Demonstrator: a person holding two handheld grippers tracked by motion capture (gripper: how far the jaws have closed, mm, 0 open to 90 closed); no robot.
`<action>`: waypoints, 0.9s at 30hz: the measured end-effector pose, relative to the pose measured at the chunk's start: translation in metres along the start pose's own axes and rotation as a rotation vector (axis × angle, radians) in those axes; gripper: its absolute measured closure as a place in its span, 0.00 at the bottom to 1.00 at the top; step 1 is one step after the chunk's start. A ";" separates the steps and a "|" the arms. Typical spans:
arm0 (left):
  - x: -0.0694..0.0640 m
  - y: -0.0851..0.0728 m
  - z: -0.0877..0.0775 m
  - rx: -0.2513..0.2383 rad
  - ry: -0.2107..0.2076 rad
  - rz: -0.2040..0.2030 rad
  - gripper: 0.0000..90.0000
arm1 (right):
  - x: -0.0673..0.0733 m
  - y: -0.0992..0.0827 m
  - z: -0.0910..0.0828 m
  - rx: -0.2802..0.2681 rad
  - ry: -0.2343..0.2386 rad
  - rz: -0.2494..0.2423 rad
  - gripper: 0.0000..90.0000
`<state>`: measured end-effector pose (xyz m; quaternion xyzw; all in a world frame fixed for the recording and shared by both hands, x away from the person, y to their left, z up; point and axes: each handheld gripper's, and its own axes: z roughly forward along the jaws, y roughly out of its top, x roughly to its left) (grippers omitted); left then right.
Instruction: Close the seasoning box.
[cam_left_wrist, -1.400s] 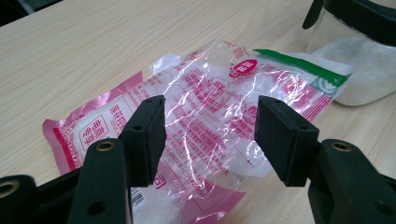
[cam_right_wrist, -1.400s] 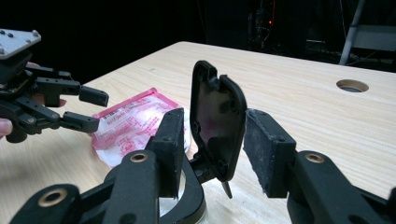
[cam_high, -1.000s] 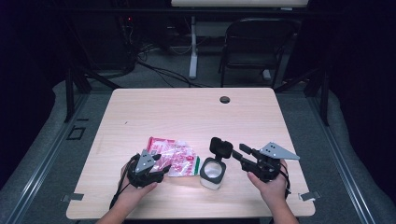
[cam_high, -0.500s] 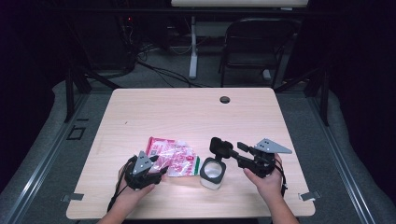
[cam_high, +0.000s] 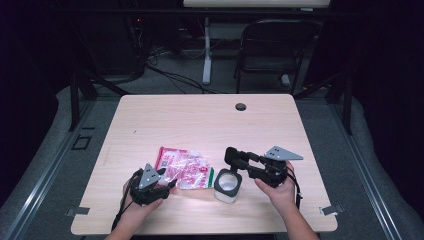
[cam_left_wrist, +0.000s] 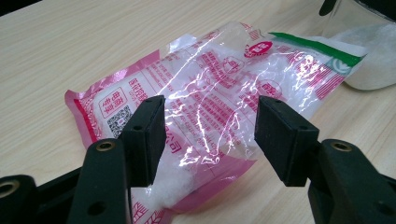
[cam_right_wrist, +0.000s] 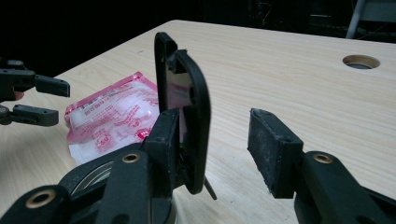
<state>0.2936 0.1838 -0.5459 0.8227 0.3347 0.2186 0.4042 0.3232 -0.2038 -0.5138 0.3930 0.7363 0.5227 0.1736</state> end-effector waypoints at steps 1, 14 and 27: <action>0.000 0.000 0.000 -0.002 0.003 0.000 0.48 | 0.001 0.000 0.001 0.001 0.004 0.004 0.60; 0.002 -0.002 -0.003 0.001 0.010 -0.009 0.48 | 0.005 0.002 0.006 0.003 0.010 -0.033 0.69; 0.002 -0.002 -0.003 -0.001 0.009 -0.005 0.48 | 0.011 0.003 0.006 0.035 0.006 -0.104 0.83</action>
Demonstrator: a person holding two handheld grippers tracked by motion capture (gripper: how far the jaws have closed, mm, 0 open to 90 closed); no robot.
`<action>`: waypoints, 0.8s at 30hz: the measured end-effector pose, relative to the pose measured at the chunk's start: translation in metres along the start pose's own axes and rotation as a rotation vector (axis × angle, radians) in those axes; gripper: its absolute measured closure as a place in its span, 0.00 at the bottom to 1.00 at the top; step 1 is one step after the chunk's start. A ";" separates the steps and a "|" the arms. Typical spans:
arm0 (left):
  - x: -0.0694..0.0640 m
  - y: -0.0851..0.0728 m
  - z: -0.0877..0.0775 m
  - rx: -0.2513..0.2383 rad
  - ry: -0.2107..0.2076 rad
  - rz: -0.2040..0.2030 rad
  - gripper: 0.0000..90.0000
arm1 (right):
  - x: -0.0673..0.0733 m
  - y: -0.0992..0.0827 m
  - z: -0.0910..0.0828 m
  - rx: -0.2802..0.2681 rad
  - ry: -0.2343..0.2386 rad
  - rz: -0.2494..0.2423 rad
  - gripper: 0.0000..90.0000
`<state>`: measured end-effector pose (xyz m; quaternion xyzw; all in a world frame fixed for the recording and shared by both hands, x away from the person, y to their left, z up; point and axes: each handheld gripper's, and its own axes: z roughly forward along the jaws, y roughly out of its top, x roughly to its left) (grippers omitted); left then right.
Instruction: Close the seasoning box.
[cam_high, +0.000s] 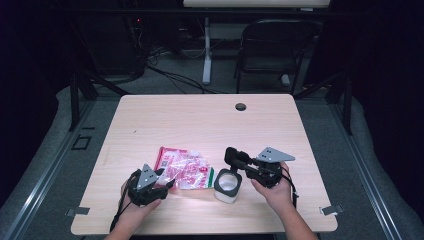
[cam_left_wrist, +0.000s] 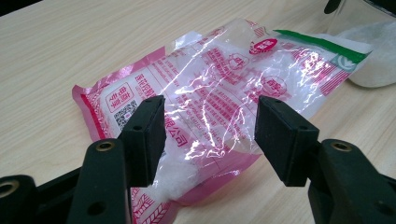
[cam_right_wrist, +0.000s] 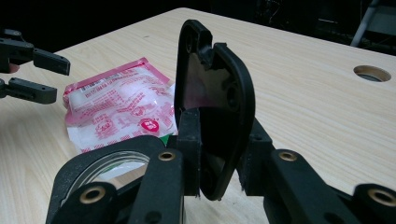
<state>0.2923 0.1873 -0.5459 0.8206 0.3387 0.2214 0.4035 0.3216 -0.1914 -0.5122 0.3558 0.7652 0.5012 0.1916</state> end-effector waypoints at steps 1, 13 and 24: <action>0.000 0.000 0.000 -0.001 0.000 0.001 0.48 | 0.000 0.000 0.000 0.000 0.001 0.000 0.83; 0.000 0.000 0.000 0.002 -0.005 0.002 0.48 | 0.003 0.000 -0.001 -0.002 -0.004 -0.028 0.84; -0.001 0.001 0.001 0.002 -0.007 0.006 0.48 | 0.006 0.000 -0.002 -0.007 0.001 -0.041 0.85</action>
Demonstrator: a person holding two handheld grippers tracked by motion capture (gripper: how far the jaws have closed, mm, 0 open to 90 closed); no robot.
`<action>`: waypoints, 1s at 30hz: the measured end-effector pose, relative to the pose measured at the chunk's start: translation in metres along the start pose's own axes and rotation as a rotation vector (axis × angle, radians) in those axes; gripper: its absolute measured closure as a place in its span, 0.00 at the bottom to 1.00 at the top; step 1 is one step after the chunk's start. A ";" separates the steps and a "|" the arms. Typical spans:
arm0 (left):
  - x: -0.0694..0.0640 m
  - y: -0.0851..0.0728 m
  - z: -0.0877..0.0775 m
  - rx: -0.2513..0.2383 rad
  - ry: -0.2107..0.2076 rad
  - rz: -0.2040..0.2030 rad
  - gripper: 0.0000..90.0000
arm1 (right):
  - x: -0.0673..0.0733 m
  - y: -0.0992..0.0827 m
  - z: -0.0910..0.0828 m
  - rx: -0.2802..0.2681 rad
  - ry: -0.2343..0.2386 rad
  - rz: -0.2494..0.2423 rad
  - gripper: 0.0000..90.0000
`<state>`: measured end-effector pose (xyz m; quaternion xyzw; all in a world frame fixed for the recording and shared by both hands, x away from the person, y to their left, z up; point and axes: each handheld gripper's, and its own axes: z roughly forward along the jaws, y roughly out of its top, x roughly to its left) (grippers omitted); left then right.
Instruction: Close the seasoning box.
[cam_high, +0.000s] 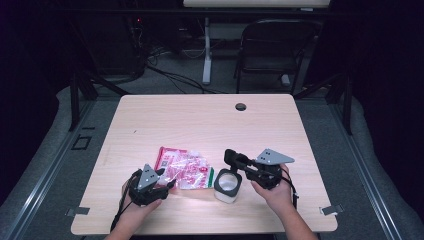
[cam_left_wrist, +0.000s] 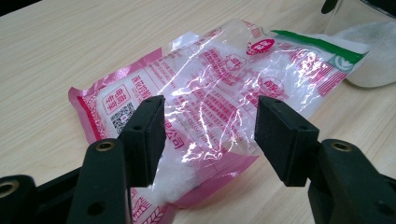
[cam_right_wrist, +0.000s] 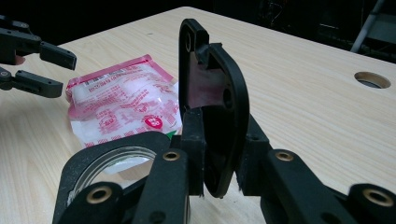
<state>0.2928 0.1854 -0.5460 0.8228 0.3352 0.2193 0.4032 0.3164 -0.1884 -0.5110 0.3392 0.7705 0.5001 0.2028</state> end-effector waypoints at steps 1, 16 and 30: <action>0.000 0.000 0.000 0.000 0.000 0.000 0.48 | 0.000 0.000 0.000 0.001 0.000 -0.003 0.85; -0.002 0.004 0.006 -0.003 -0.019 0.013 0.48 | 0.014 0.000 -0.004 0.015 -0.033 -0.087 0.87; -0.005 0.011 0.016 -0.008 -0.051 0.034 0.48 | 0.030 -0.005 -0.007 0.005 0.024 -0.110 0.62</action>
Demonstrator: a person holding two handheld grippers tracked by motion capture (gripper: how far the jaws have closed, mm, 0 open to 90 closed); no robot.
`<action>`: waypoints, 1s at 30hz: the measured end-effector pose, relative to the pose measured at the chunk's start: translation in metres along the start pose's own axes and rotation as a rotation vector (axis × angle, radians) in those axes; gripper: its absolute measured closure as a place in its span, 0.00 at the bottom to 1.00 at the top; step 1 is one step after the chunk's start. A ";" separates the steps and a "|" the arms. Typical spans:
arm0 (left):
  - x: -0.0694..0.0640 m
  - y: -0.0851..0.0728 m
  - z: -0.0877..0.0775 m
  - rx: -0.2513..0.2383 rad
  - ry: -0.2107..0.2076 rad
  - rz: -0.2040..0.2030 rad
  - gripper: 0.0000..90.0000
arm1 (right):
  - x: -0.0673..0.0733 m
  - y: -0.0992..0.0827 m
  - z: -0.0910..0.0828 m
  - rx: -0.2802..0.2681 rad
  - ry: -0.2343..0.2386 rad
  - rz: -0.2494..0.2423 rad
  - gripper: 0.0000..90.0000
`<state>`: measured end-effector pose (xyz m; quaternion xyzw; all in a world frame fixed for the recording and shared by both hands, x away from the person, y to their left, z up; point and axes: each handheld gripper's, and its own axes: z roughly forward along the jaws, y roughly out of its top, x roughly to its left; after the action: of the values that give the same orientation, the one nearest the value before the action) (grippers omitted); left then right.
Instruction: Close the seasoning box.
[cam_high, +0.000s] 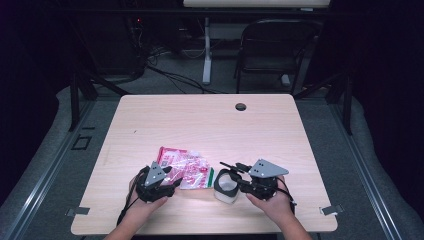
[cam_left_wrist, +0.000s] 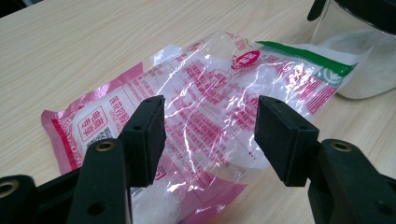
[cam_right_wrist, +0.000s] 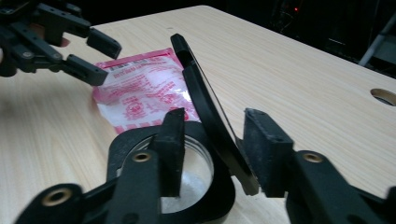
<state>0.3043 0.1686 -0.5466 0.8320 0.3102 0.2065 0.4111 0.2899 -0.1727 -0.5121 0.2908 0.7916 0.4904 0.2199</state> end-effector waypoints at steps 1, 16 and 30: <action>0.000 0.001 0.001 -0.002 -0.003 0.003 0.48 | 0.001 -0.001 0.000 -0.001 0.002 0.004 0.60; -0.004 0.009 0.013 -0.001 -0.034 0.037 0.48 | 0.012 -0.007 -0.007 0.038 0.029 -0.029 0.48; -0.003 0.009 0.013 -0.005 -0.033 0.031 0.48 | 0.016 -0.007 -0.009 0.033 0.043 -0.044 0.48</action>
<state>0.3133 0.1546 -0.5469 0.8387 0.2900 0.2000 0.4152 0.2710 -0.1700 -0.5159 0.2665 0.8102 0.4786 0.2087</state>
